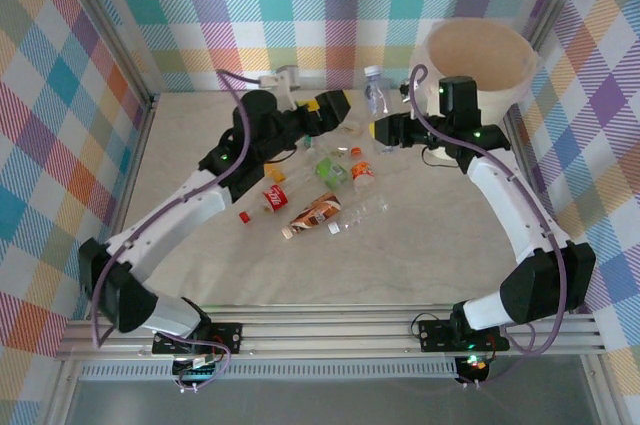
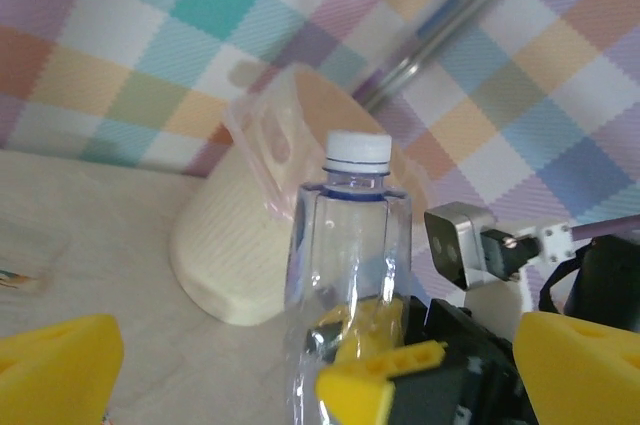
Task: Put the plastic bottles in the bin
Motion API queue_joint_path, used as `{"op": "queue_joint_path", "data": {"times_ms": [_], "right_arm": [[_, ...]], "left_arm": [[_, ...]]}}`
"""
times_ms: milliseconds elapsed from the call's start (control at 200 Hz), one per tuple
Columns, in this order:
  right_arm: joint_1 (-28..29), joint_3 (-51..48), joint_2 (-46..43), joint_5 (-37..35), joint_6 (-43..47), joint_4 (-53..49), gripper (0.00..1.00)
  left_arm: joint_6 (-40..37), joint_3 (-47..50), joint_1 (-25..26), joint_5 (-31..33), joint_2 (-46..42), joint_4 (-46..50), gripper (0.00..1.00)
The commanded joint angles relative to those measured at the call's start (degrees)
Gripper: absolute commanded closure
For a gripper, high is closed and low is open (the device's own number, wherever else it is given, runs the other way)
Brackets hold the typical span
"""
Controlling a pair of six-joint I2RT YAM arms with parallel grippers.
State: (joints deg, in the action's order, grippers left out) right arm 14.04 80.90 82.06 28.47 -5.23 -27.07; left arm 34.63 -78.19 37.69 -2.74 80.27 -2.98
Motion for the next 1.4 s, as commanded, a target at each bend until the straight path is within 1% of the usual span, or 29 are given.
{"op": "queue_joint_path", "data": {"times_ms": [0,85,145,225,390,490,650,770,885,955,1040,1090,1295,1395], "right_arm": [[-0.82,4.68,0.44,-7.86,3.41,-0.59,0.57],[-1.78,6.95,0.72,-8.47,4.34,-0.19,0.57],[-2.55,8.79,1.06,-9.23,4.91,0.03,0.57],[-3.46,11.04,1.83,-11.32,5.66,0.46,0.57],[-6.78,16.14,4.77,-15.38,5.25,1.96,0.57],[-8.9,19.56,6.99,-17.16,5.23,2.27,0.57],[-14.08,26.0,12.25,-16.82,3.02,2.78,0.57],[-17.24,34.14,17.96,-17.47,1.16,-1.43,0.57],[-18.91,39.81,22.44,-19.28,0.24,-4.7,0.57],[-19.38,44.18,25.79,-22.18,0.55,-7.74,0.56],[-19.58,51.57,30.75,-27.87,1.69,-13.98,0.55],[-19.71,54.3,32.81,-30.17,1.72,-16.5,0.56],[-19.82,55.44,36.5,-35.14,0.94,-18.49,0.53],[-19.75,56.71,38.26,-37.31,0.63,-20.45,0.52]], "left_arm": [[-0.95,3.74,-0.34,10.11,-4.86,2.15,0.0],[0.53,7.24,-0.34,14.0,-7.28,3.08,0.0],[1.18,10.2,-0.34,15.59,-9.19,2.92,0.0],[1.22,13.64,-0.35,18.04,-11.25,3.72,0.0],[1.25,17.7,-0.4,25.64,-15.65,7.11,0.0],[1.06,19.63,-0.43,28.31,-18.16,7.38,0.0],[1.3,22.55,-0.43,31.48,-20.97,7.62,0.0],[1.78,24.02,-0.43,32.97,-22.59,8.92,0.0],[2.55,25.46,-0.52,33.83,-24.25,9.58,0.0],[2.86,26.29,-0.51,34.33,-25.27,9.75,0.0],[3.28,27.03,-0.52,35.13,-26.38,10.34,0.0],[3.58,27.46,-0.6,35.48,-26.89,10.71,0.0],[3.4,28.97,-0.69,34.79,-27.27,11.39,0.0],[2.78,30.19,-0.71,34.34,-25.71,11.51,0.0]]}}
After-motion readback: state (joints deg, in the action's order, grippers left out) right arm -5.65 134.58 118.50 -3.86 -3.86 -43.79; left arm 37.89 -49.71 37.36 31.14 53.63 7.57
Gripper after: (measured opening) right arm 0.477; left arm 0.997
